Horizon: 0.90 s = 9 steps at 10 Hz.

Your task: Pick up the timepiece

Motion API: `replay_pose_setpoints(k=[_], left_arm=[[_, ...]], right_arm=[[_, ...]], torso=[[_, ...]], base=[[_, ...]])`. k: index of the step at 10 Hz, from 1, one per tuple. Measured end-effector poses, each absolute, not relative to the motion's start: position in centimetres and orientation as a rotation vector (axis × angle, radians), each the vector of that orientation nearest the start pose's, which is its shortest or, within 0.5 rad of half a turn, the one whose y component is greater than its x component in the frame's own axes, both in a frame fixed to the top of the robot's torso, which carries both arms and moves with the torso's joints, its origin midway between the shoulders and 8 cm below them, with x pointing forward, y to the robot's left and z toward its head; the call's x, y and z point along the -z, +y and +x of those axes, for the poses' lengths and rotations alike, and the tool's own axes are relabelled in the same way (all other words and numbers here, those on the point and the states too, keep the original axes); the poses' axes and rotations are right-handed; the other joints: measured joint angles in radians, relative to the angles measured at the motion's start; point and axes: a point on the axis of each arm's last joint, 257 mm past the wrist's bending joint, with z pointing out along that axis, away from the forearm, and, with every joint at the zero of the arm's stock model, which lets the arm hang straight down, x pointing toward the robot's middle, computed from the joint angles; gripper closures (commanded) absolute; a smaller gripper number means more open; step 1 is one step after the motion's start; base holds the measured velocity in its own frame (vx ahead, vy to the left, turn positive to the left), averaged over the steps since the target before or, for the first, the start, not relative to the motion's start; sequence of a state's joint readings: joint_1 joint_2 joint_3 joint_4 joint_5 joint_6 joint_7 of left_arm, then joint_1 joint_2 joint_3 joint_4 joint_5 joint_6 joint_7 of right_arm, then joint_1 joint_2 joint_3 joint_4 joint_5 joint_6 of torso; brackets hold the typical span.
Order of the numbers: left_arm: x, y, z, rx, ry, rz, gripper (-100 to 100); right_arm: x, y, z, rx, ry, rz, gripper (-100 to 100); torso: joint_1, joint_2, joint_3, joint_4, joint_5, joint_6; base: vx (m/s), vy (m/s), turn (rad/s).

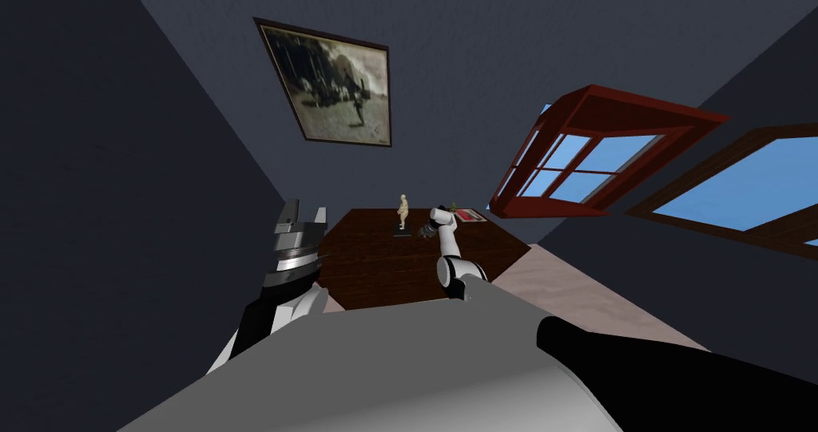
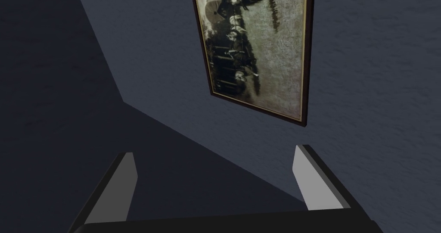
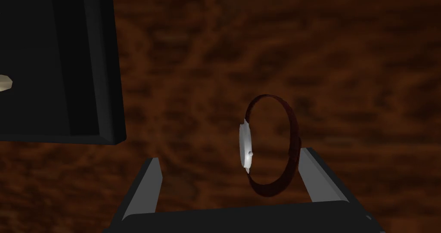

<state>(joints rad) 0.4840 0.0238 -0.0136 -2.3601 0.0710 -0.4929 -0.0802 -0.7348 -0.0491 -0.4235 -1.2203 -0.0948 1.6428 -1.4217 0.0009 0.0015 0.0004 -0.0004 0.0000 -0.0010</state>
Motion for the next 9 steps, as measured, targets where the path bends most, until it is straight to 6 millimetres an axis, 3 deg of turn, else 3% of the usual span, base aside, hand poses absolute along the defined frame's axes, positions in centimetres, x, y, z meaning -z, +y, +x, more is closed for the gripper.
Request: replay_pose_setpoints(k=[3,9], left_arm=[[-6.31,27.50,32.83,1.314,0.547,-0.588,0],[-6.31,27.50,32.83,1.314,0.547,-0.588,0]], right_arm=[[30.21,-19.32,52.06,0.420,-0.051,-2.905,-100],[30.49,-19.58,52.19,0.416,-0.048,-2.905,-100]], torso=[[-0.002,-0.002,-0.002,-0.001,-0.001,-0.001],[-0.001,-0.001,-0.001,-0.001,-0.001,-0.001]], base=[[0.004,-0.008,0.023],[-0.004,0.004,0.013]])
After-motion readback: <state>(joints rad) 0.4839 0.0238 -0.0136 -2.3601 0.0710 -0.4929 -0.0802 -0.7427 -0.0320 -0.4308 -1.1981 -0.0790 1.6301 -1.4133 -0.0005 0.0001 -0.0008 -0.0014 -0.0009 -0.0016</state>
